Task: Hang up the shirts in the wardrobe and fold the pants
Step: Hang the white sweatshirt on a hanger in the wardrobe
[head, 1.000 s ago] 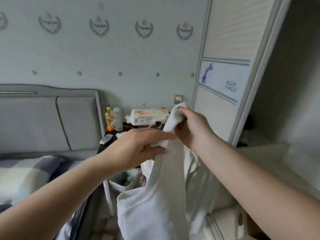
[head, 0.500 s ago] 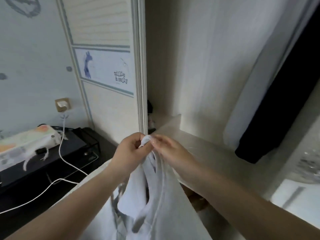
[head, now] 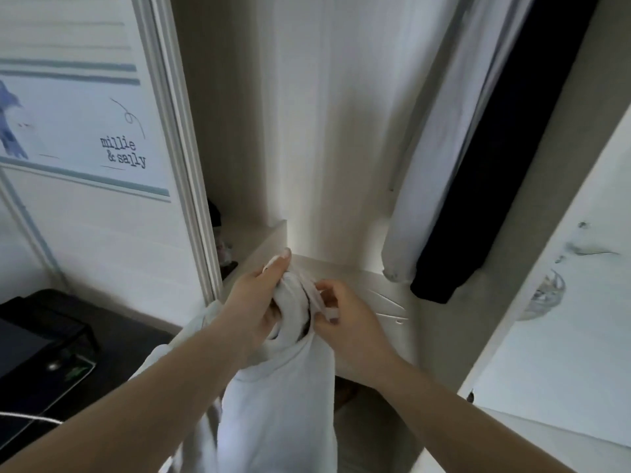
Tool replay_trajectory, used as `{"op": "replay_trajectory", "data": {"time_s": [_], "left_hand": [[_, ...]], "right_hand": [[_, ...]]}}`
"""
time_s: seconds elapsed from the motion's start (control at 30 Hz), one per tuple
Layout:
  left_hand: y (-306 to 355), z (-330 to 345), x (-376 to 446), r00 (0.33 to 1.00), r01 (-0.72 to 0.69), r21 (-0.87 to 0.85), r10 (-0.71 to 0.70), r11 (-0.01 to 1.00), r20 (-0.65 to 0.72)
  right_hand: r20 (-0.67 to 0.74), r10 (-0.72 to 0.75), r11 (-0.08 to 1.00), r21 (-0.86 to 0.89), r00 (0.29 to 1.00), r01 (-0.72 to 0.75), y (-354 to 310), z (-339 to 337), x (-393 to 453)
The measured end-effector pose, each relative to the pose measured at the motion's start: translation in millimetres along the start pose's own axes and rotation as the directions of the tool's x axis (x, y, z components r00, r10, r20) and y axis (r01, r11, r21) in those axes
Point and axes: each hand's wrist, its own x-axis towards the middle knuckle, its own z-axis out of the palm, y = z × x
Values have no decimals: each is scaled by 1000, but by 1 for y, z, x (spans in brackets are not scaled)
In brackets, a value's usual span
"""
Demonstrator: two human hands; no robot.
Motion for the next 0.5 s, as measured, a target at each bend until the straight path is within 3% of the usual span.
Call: {"op": "replay_trajectory", "data": {"time_s": [0.1, 0.33, 0.5], "left_hand": [[10, 6, 24, 999, 6, -88, -3, 996, 33], [36, 13, 92, 994, -108, -101, 111, 989, 23], [72, 19, 144, 983, -185, -99, 185, 978, -8]], "right_hand": [[-82, 16, 1000, -8, 996, -16, 11, 5, 25], [-6, 62, 997, -46, 998, -62, 37, -2, 125], [91, 202, 908, 355, 975, -222, 43, -7, 209]]}}
